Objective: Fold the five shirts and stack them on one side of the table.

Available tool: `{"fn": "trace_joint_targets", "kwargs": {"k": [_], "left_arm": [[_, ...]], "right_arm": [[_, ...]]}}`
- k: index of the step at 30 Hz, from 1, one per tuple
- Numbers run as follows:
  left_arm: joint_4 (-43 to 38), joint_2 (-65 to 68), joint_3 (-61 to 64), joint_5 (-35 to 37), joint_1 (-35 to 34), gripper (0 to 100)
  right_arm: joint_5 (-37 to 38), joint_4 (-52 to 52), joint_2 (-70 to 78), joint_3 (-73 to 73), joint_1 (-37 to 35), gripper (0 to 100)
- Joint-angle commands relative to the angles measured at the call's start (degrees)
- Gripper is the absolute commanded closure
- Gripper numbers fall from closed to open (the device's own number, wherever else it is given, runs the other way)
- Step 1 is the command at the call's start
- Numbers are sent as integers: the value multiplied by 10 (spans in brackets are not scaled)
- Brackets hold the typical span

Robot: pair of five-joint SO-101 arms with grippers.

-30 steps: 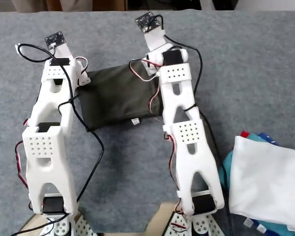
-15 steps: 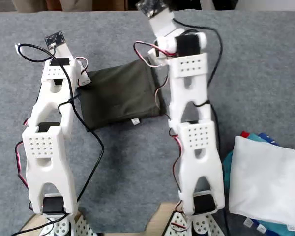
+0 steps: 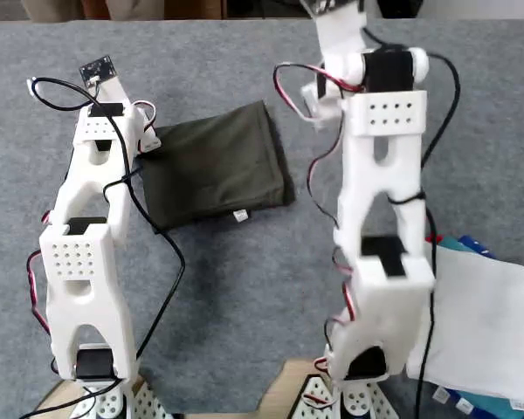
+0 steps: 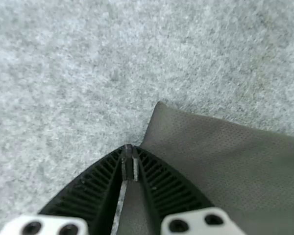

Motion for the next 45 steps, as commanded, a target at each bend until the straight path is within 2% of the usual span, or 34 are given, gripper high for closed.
{"fn": "trace_joint_targets", "kwargs": {"k": [1, 9, 14, 16, 18, 21, 23, 29, 33, 45], "left_arm": [[3, -6, -26, 3, -2, 982], [3, -6, -26, 3, -2, 982], [3, -6, -26, 3, -2, 982], [3, -6, -26, 3, -2, 982], [3, -6, -26, 3, -2, 982], [3, -6, -26, 3, -2, 982], [3, -6, -26, 3, -2, 982], [3, -6, -26, 3, -2, 982], [3, -6, -25, 3, -2, 982], [3, -6, -26, 2, -2, 982]], "right_arm": [[-1, 4, -143, 189, -3, 994], [-1, -4, -310, 461, -7, 994], [-7, -89, -318, 612, -73, 994], [-49, -137, -312, 651, -116, 994], [-144, -186, -300, 667, -151, 994], [-283, -251, -269, 666, -178, 991], [-341, -290, -244, 665, -182, 953], [-498, -336, -147, 593, -182, 705], [-560, -332, -78, 501, -181, 656], [-629, -332, 96, 311, -182, 656]]}}
